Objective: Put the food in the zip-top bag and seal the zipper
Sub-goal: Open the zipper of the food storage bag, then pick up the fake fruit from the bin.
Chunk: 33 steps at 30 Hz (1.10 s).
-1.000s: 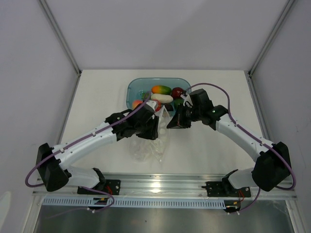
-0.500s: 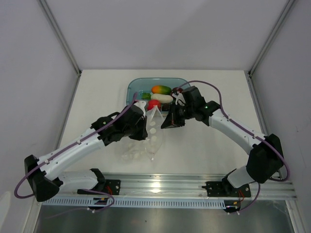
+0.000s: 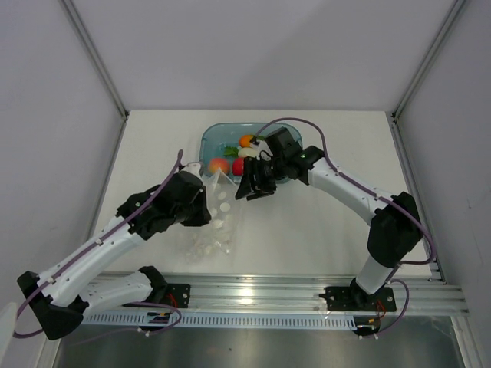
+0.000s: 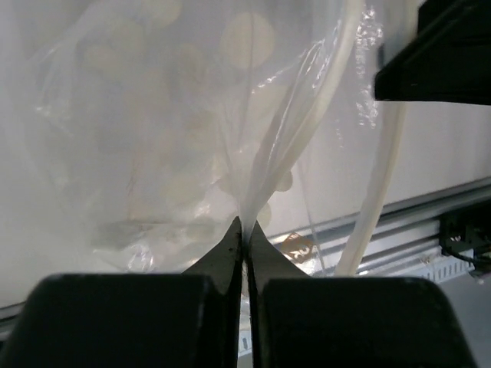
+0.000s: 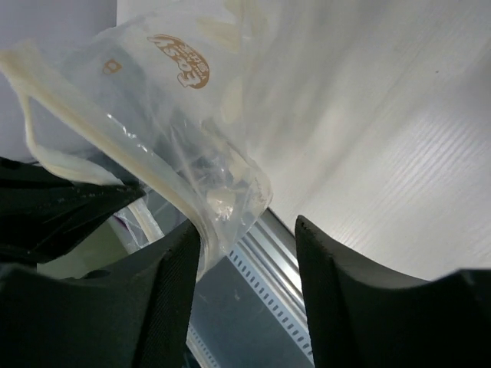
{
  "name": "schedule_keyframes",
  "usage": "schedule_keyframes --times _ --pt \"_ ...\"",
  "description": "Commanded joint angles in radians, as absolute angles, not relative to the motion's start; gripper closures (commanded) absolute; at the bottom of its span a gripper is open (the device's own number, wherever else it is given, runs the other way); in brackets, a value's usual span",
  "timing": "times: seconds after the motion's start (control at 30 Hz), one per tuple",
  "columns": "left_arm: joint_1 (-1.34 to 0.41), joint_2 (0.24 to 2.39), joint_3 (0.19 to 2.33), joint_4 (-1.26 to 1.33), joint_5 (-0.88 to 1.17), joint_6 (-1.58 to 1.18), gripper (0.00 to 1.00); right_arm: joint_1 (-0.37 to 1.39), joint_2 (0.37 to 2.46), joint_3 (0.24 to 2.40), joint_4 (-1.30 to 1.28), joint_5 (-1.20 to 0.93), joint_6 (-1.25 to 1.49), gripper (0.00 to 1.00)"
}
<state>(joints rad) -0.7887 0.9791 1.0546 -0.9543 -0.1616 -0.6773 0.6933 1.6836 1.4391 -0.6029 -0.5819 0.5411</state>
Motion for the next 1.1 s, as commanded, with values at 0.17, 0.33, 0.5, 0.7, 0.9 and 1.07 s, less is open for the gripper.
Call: schedule_keyframes --times 0.17,0.33,0.5,0.7,0.9,1.07 --pt "-0.655 0.919 0.996 -1.043 -0.213 -0.723 0.99 0.690 1.717 1.647 -0.712 -0.471 0.436 0.37" --pt "-0.614 0.923 0.991 -1.029 -0.201 -0.687 1.00 0.652 1.782 1.739 -0.729 -0.392 0.423 0.36" --pt "-0.607 0.937 0.991 -1.009 -0.198 -0.657 0.99 0.626 1.971 1.926 -0.790 -0.232 0.402 0.34" --pt "-0.601 0.959 0.968 -0.957 -0.111 -0.635 0.99 0.618 2.229 2.210 -0.920 -0.040 0.399 0.24" --pt "-0.584 0.966 0.950 -0.939 -0.109 -0.627 0.99 0.601 2.325 2.246 -0.876 -0.011 0.422 0.23" --pt "-0.574 0.971 0.942 -0.917 -0.097 -0.627 0.99 0.595 2.359 2.240 -0.842 -0.061 0.420 0.24"
